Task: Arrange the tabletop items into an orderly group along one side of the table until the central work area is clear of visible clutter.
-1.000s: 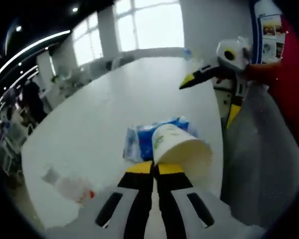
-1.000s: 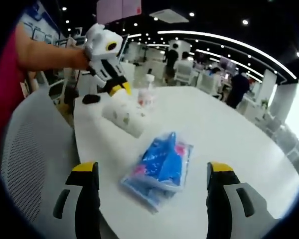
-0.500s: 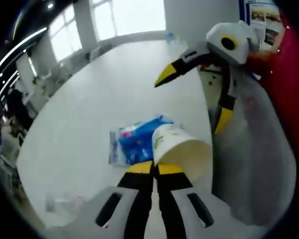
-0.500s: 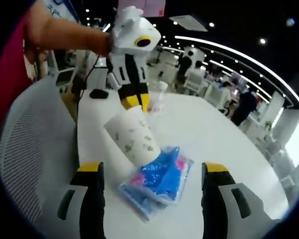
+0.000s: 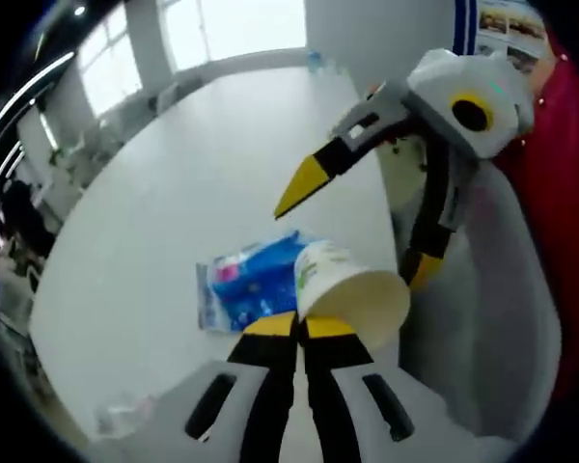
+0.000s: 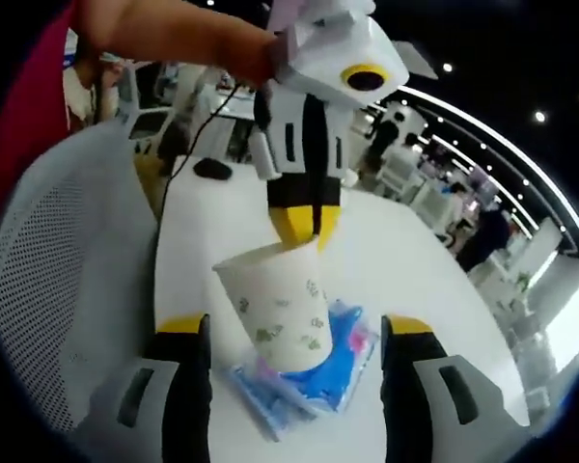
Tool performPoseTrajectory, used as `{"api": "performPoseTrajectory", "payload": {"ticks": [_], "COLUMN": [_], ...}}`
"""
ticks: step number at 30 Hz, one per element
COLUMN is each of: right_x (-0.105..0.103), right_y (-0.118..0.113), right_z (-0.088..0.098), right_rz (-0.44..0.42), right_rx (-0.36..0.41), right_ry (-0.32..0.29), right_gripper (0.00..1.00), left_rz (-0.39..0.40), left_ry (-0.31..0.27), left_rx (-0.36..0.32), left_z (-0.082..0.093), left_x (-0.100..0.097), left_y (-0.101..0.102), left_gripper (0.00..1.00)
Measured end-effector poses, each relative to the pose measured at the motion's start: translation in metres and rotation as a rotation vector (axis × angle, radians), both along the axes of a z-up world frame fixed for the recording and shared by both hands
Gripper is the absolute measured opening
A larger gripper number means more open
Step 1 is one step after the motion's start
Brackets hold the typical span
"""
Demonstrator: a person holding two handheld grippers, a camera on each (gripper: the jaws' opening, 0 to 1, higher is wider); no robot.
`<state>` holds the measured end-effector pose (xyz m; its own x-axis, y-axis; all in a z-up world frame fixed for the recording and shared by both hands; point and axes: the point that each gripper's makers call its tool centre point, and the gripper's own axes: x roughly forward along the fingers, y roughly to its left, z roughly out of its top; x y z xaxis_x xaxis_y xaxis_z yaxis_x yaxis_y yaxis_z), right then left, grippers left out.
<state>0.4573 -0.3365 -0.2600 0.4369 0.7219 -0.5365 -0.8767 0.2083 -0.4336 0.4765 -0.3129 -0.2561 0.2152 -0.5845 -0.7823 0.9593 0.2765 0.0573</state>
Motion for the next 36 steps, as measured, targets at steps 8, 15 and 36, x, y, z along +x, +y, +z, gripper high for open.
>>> {"api": "performPoseTrajectory", "payload": {"ticks": [8, 15, 36], "right_x": [-0.007, -0.009, -0.014], "right_y": [0.008, 0.012, 0.022], "right_z": [-0.002, -0.001, -0.009], "right_rz": [0.053, 0.08, 0.143], "right_rx": [-0.021, -0.035, -0.093], "right_ry": [-0.011, -0.033, -0.061], "right_gripper": [0.62, 0.56, 0.42], "left_rz": [-0.025, -0.04, -0.008], "left_ry": [0.029, 0.054, 0.097], "left_rx": [0.023, 0.032, 0.056], "left_z": [-0.002, -0.004, -0.009], "left_x": [-0.006, -0.009, -0.006], "left_y": [-0.008, -0.013, -0.007], "left_gripper": [0.0, 0.0, 0.0]}}
